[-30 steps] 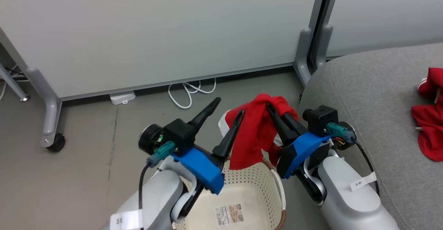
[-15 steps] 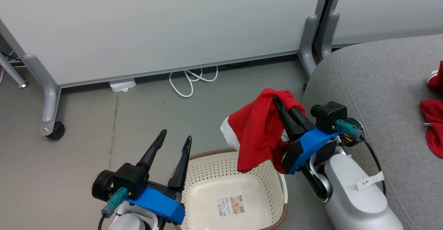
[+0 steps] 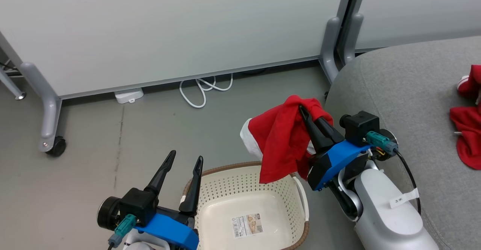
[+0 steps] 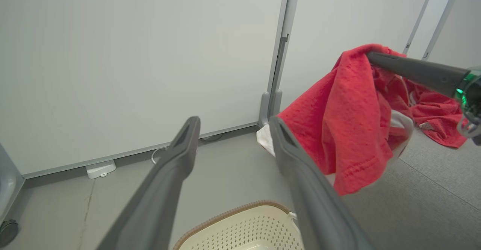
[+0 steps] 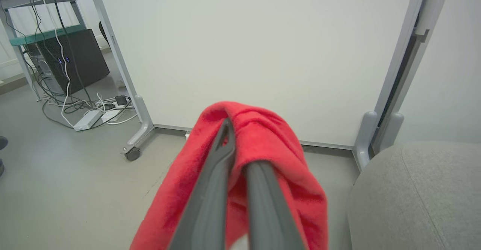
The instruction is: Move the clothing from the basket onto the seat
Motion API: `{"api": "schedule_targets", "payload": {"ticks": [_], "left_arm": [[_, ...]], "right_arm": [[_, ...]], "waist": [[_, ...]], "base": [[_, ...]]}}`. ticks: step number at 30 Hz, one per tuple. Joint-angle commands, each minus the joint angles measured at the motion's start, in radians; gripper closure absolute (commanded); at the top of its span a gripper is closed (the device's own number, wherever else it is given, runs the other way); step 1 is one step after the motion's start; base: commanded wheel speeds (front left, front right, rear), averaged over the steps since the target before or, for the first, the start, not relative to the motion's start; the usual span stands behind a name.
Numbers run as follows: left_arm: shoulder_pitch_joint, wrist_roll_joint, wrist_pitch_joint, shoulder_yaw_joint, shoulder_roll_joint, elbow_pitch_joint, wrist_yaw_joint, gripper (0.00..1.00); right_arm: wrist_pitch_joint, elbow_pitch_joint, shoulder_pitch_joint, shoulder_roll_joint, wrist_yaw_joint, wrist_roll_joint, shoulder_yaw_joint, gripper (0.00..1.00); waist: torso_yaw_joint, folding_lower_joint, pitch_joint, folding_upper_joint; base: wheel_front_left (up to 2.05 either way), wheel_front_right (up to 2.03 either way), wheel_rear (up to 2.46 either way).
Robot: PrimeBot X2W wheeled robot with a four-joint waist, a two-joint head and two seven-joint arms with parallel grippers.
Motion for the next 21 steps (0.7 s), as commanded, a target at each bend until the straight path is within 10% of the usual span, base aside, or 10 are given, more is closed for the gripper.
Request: {"api": "schedule_targets", "payload": {"ticks": [1,21], "left_arm": [[0.006,0.01,-0.005,0.011,-0.004,0.002,-0.007,0.0],[-0.016,0.027,-0.005,0.004,-0.001,-0.006,-0.016,0.0]], "right_arm": [[0.0,-0.008,0.012,-0.002,0.0,0.003,-0.002,1.0],[-0.008,-0.024,0.028,-0.002,0.0,0.023,-0.011,1.0]], "waist": [[-0.021,-0.0001,0.001,0.0],[-0.353,-0.0001,0.03,0.0]], "base": [[0.0,0.0,0.0],[0.0,0.0,0.0]]}}
